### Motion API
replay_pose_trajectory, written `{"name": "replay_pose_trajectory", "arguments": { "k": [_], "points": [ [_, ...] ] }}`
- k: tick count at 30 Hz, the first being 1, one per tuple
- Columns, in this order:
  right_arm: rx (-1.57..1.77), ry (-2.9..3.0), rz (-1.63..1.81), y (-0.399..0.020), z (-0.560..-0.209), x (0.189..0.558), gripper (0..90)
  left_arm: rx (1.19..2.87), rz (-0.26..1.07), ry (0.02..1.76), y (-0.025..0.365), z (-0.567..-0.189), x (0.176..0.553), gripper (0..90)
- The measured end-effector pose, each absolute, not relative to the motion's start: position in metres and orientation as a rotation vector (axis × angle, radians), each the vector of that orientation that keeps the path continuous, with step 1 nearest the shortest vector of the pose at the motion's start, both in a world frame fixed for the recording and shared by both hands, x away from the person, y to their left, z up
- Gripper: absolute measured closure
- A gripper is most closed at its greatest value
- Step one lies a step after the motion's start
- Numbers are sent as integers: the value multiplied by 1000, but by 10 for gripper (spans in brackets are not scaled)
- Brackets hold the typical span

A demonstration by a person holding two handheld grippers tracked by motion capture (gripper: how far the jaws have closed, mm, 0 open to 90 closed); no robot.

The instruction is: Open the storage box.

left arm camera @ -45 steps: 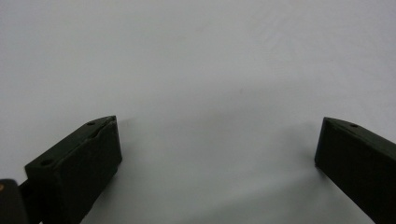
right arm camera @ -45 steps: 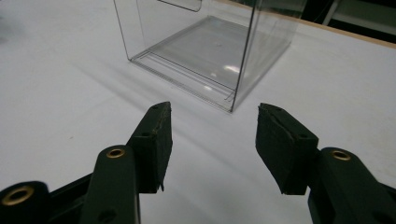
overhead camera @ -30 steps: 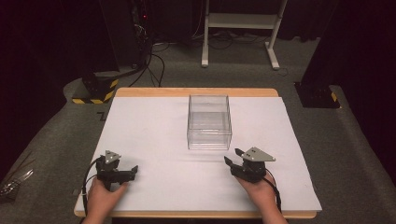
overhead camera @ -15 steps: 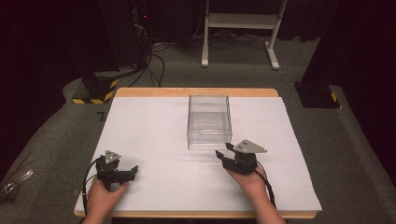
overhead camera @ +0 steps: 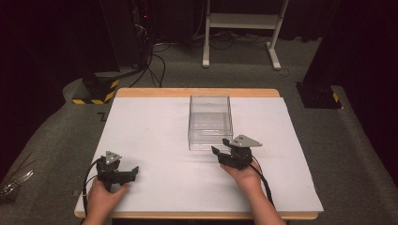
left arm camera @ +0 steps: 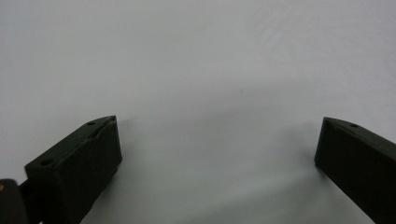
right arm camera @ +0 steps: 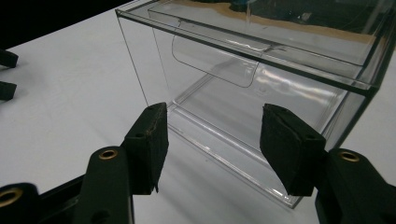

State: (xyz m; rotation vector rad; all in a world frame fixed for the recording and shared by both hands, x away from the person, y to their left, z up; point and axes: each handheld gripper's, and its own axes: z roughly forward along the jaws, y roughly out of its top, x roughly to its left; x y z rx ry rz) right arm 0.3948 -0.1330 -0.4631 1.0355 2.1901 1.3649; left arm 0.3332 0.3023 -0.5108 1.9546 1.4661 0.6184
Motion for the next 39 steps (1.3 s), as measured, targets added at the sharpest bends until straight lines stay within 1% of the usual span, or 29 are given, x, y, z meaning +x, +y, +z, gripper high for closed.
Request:
{"name": "replay_pose_trajectory", "arguments": {
  "k": [5, 13, 18, 22, 23, 28, 39],
  "points": [
    [1042, 2188, 1351, -130, -465, 401, 437, 1954, 618, 1466, 302, -511, 333, 5],
    [1046, 2164, 1376, -127, -464, 410, 485, 1954, 619, 1466, 302, -511, 333, 6],
    [1061, 2161, 1382, -128, -466, 413, 497, 1954, 618, 1466, 302, -511, 333, 5],
    [1045, 2152, 1384, -128, -466, 415, 526, 1954, 620, 1466, 302, -511, 333, 6],
    [1045, 2155, 1387, -128, -467, 416, 552, 1955, 619, 1465, 302, -511, 333, 6],
    [1034, 2145, 1401, -129, -466, 417, 582, 1954, 619, 1466, 302, -511, 333, 6],
    [1007, 2168, 1400, -124, -462, 420, 601, 1954, 618, 1466, 302, -511, 333, 6]
  ]
}}
